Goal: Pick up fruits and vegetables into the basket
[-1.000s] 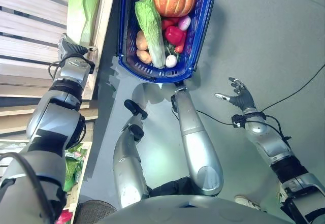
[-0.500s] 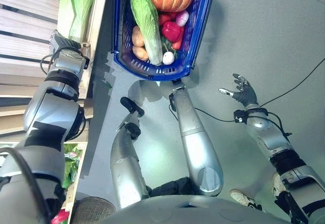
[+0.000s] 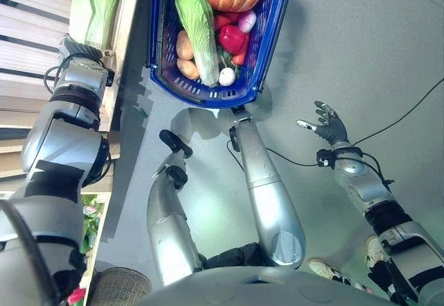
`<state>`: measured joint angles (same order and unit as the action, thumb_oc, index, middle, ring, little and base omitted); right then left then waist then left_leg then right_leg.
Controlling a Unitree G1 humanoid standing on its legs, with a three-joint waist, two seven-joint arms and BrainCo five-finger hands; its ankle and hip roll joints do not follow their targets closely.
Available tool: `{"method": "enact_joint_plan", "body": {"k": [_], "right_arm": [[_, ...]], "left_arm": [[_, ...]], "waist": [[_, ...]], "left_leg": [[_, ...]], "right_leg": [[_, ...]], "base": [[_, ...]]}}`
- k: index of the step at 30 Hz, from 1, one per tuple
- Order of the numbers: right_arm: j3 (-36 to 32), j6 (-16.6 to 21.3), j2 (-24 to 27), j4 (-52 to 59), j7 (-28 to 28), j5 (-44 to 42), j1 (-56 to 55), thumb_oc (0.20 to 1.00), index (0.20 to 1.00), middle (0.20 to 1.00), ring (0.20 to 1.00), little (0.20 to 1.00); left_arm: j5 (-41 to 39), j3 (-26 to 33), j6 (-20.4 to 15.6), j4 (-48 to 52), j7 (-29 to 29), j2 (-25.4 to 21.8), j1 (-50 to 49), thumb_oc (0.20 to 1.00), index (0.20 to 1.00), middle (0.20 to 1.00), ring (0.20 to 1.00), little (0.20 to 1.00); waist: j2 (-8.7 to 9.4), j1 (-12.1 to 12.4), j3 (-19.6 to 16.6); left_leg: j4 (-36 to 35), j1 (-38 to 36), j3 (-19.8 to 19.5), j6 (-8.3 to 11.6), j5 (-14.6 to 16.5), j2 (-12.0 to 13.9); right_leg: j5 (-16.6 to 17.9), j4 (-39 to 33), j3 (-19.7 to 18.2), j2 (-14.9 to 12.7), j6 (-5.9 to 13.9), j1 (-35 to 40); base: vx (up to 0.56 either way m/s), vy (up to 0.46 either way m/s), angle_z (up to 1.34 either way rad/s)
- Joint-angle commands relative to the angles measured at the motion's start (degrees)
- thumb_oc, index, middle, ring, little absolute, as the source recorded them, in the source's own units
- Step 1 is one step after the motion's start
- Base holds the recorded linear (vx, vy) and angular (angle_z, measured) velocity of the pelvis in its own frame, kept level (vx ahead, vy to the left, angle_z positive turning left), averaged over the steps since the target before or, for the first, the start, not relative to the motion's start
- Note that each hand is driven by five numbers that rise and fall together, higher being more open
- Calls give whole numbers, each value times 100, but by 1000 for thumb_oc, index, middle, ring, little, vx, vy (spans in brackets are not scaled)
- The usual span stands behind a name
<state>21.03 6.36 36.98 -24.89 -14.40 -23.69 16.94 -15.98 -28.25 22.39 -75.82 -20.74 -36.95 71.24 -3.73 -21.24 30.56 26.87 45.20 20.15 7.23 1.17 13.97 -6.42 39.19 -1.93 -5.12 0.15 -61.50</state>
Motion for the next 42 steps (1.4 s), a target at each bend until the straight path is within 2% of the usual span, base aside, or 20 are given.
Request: {"method": "enact_joint_plan", "body": {"k": [1, 5, 9, 16, 21, 26, 29, 31, 35, 37, 38, 39, 42], "right_arm": [[34, 261, -270, -112, 59, -199, -14, 1000, 1000, 1000, 1000, 1000], [-23, 341, -238, -96, 111, -236, -21, 1000, 1000, 1000, 1000, 1000], [-79, 504, -226, -13, 171, -196, -92, 1000, 1000, 1000, 1000, 1000], [-348, 1093, -117, 600, 361, 100, -410, 1000, 1000, 1000, 1000, 1000], [-559, 1154, -46, 1102, 295, 395, -598, 1000, 1000, 1000, 1000, 1000], [-825, 886, 84, 1900, 334, 645, -756, 1000, 1000, 1000, 1000, 1000], [-1017, 556, 45, 2577, 709, 420, -796, 1000, 1000, 1000, 1000, 1000], [-1063, 496, -4, 2710, 818, 385, -827, 1000, 1000, 1000, 1000, 1000], [-1202, 23, -104, 3326, 1061, 187, -808, 1000, 1000, 1000, 1000, 1000], [-1217, -37, -152, 3478, 1187, -91, -750, 1000, 1000, 1000, 1000, 1000], [-1232, -153, -225, 3572, 1289, -374, -682, 1000, 1000, 1000, 1000, 1000], [-1245, -178, -283, 3609, 1325, -524, -658, 1000, 1000, 1000, 1000, 1000], [-1190, -242, -462, 3744, 1469, -1056, -591, 1000, 1000, 1000, 1000, 1000]], "left_arm": [[-197, 168, 194, -375, 855, 622, -747, 200, 200, 200, 200, 200], [-231, 166, 91, -208, 770, 629, -839, 200, 200, 200, 200, 200], [-257, 257, -182, -77, 625, 641, -1028, 200, 200, 200, 200, 200], [-279, 611, -850, 433, 312, 612, -1743, 200, 200, 200, 200, 200], [-156, 881, -1108, 773, 295, 512, -2266, 200, 200, 200, 200, 200], [-184, 1281, -1583, 1304, 240, 386, -2933, 200, 200, 200, 200, 200], [-400, 1485, -2000, 1917, 2, 411, -3447, 200, 200, 200, 200, 200], [-466, 1540, -2140, 2121, -17, 442, -3619, 200, 200, 200, 200, 200], [-475, 1619, -2774, 3173, -123, 607, -4385, 200, 200, 200, 200, 200], [-439, 1616, -3019, 3510, -157, 649, -4603, 200, 200, 200, 200, 200], [-291, 1571, -3219, 3857, -212, 667, -4832, 200, 200, 200, 200, 200], [-190, 1526, -3342, 4089, -228, 659, -4994, 200, 200, 200, 200, 200], [177, 1534, -3480, 4779, -179, 680, -5308, 200, 200, 200, 200, 200]], "waist": [[405, -37, -77], [403, -7, -77], [393, 16, -77], [347, 79, -77], [335, 154, -77], [333, 273, -77], [328, 389, -78], [327, 429, -85], [303, 697, -388], [298, 800, -475], [311, 921, -581], [314, 1003, -656], [324, 1205, -888]], "left_leg": [[937, 390, 2, -127, 715, -45], [934, 354, -19, -136, 724, -61], [876, 216, -7, -139, 706, -64], [633, -556, 17, -140, 681, -166], [426, -1220, 21, -140, 644, -202], [110, -2083, 31, -153, 605, -225], [-54, -2530, -29, -188, 624, -281], [-98, -2657, -53, -205, 636, -308], [-409, -3129, -150, -244, 599, -421], [-540, -3277, -179, -255, 571, -449], [-679, -3364, -165, -317, 428, -471], [-745, -3467, -204, -319, 429, -493], [-937, -3773, -287, -332, 435, -559]], "right_leg": [[-251, -4, -4, 104, 123, 110], [-259, -10, 7, 108, 119, 164], [-299, -17, 7, 98, 111, 299], [-345, -166, 93, -49, 138, 1032], [-341, -397, 239, -174, 173, 1679], [-329, -748, 390, -271, 214, 2598], [-337, -926, 477, -326, 229, 3141], [-329, -988, 503, -343, 235, 3294], [-255, -1410, 690, -457, 289, 3952], [-204, -1587, 753, -474, 306, 4175], [-29, -1788, 844, -483, 276, 4347], [-8, -1882, 889, -494, 292, 4500], [36, -2150, 1012, -510, 338, 4944]], "base": [[0, 0, 0], [-3, 1, -1], [-9, 27, 2], [-4, 71, 0], [10, 45, 10], [17, 43, 11], [19, 41, 8], [14, 8, 6], [67, -23, 16], [16, -67, 13], [13, -103, 16], [32, -117, 17], [101, -78, 19]]}}
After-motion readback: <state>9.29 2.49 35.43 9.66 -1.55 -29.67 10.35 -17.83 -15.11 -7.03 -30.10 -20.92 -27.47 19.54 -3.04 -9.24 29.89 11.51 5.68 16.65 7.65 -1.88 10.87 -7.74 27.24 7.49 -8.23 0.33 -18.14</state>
